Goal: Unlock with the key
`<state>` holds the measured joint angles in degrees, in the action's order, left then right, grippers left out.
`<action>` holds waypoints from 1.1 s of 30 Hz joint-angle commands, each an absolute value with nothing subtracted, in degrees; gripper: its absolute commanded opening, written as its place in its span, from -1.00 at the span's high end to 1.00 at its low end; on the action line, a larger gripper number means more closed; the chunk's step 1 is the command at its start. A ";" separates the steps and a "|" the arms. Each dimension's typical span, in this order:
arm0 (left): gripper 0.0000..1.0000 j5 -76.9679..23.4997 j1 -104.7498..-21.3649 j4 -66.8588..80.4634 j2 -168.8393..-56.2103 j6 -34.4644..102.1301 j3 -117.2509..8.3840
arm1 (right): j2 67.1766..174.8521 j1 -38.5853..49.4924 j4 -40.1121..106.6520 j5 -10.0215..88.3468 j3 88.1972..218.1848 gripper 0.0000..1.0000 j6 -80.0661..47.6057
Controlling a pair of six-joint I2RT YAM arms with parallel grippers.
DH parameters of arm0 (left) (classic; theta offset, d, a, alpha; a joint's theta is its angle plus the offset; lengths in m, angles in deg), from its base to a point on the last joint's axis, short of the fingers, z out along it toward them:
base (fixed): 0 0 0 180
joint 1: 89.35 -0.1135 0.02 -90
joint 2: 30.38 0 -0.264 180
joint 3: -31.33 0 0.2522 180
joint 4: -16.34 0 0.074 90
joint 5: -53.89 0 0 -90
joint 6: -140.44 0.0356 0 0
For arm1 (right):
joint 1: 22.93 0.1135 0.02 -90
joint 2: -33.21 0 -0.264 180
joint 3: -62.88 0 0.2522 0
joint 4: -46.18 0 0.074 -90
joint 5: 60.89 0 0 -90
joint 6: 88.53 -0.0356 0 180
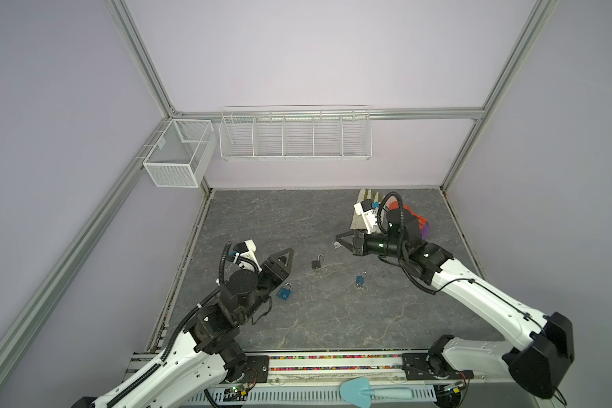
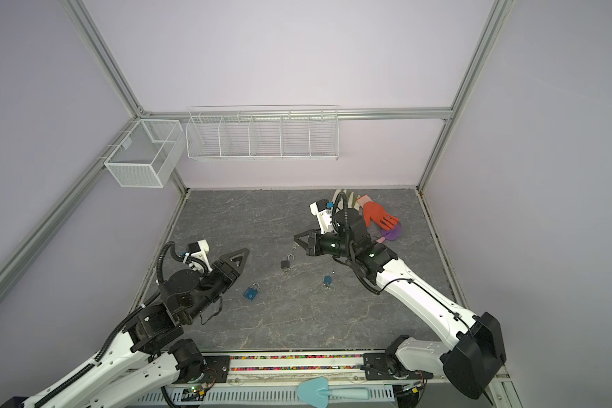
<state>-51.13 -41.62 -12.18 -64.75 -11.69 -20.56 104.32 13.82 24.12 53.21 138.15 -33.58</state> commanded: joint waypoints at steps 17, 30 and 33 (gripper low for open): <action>0.14 -13.18 -47.25 5.02 -76.42 25.59 -25.93 | 105.09 7.37 -7.27 68.91 154.19 0.88 -10.24; 0.36 1.95 -46.48 21.28 -86.23 21.50 -26.98 | 106.40 7.54 -9.93 74.91 159.00 0.87 -7.03; 0.42 2.57 -45.56 22.32 -89.18 20.01 -29.03 | 105.53 7.66 -8.72 76.43 158.67 0.86 -6.45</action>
<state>-0.38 -46.41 17.04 -87.51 21.42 -26.29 106.31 7.44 -8.25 73.56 157.76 -9.56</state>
